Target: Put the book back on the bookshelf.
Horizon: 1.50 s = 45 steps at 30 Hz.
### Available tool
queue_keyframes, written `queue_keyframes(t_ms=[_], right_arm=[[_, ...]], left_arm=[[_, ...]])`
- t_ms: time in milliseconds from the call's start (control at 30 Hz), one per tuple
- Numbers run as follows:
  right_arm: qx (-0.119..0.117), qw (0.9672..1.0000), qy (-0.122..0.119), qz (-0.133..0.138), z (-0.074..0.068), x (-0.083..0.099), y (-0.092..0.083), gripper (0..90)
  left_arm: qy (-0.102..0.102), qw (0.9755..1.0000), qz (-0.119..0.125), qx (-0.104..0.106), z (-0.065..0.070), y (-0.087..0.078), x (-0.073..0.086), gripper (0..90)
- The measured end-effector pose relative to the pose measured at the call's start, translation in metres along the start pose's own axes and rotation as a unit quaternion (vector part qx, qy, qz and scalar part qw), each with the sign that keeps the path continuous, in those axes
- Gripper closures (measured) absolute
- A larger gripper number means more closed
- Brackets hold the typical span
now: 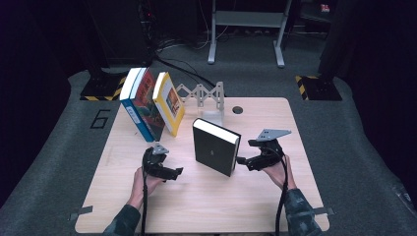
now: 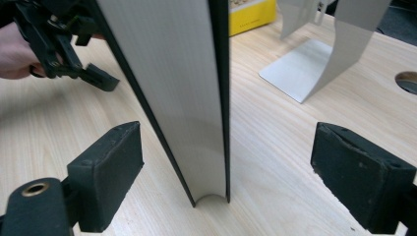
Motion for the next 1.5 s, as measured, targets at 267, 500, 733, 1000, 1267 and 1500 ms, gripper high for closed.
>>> queue_keyframes(t_ms=[267,500,733,1000,1267,1500], right_arm=[[0.015,0.9997,0.018,-0.009,0.006,0.001,0.001,11.2],[0.016,0.9995,0.021,-0.018,0.008,0.000,0.004,8.5],[0.019,0.9991,0.027,-0.028,0.009,0.000,0.006,3.8],[0.023,0.9988,0.033,-0.028,0.011,-0.001,0.006,2.6],[0.025,0.9987,0.037,-0.025,0.011,-0.004,0.009,3.0],[0.029,0.9985,0.041,-0.023,0.012,-0.005,0.008,3.6]], left_arm=[[0.046,0.9985,-0.016,0.028,0.010,-0.007,-0.019,1.8],[0.060,0.9968,-0.019,0.049,0.016,-0.009,-0.032,1.2],[0.076,0.9949,-0.021,0.064,0.026,-0.010,-0.043,0.2],[0.093,0.9923,-0.023,0.079,0.038,-0.006,-0.056,0.3],[0.107,0.9904,-0.021,0.085,0.044,-0.006,-0.069,0.3],[0.109,0.9894,-0.011,0.096,0.047,-0.006,-0.076,0.5]])
Point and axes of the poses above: each handheld gripper's, and its own axes: y roughly forward along the jaws, x roughly out of its underside, z roughly to its right, the point moved 6 cm from there along y, roughly forward along the jaws, and after that the axes turned 15 degrees about -z, right-handed, at the moved point
